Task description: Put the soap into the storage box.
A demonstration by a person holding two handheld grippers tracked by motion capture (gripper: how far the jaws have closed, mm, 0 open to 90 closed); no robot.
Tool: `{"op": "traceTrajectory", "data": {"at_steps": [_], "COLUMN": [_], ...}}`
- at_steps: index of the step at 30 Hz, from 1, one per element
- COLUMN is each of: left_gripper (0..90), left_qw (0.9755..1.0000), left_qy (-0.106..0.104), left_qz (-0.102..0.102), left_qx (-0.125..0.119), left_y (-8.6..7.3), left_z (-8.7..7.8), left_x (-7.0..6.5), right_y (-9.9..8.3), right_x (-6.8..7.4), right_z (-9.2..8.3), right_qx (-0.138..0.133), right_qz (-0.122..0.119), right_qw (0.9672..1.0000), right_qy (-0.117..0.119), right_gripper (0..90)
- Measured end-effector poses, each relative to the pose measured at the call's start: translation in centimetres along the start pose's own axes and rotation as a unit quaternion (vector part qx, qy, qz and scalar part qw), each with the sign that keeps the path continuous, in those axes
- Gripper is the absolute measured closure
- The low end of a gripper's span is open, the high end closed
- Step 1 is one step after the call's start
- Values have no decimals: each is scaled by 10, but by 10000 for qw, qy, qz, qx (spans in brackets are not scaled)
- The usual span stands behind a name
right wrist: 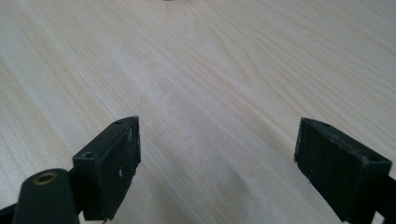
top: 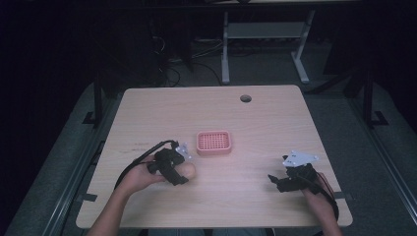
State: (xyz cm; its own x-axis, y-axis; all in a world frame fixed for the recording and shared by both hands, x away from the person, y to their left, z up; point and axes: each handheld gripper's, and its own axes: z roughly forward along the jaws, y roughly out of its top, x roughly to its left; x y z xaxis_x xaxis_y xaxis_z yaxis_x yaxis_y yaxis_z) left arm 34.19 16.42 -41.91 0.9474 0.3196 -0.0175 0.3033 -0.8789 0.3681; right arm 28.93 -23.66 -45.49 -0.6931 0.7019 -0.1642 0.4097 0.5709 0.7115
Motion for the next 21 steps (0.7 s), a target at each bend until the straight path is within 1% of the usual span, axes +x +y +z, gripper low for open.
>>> {"op": "traceTrajectory", "data": {"at_steps": [5,8,11,14,15,19,21], "left_gripper": [315,316,315,315,315,315,315], "left_qw": [10000,10000,10000,9999,10000,9999,10000], "left_qy": [-18,-1,-31,-23,-21,-13,1], "left_qz": [11,33,29,69,56,93,80], "left_qx": [51,46,22,80,46,94,55], "left_y": [4,8,11,16,17,21,22], "left_z": [-1,-2,-3,-3,-2,-2,-2], "left_x": [4,5,7,9,9,10,11], "right_y": [0,0,0,0,0,0,0], "right_x": [0,0,0,0,0,0,-1], "right_z": [1,1,1,0,0,-1,-1], "right_qx": [15,28,7,14,14,-10,-3], "right_qz": [32,43,29,41,42,61,62], "right_qw": [10000,10000,10000,10000,10000,10000,10000], "right_qy": [0,9,0,-8,-9,-21,-20], "right_gripper": [139,140,139,140,139,140,139]}}
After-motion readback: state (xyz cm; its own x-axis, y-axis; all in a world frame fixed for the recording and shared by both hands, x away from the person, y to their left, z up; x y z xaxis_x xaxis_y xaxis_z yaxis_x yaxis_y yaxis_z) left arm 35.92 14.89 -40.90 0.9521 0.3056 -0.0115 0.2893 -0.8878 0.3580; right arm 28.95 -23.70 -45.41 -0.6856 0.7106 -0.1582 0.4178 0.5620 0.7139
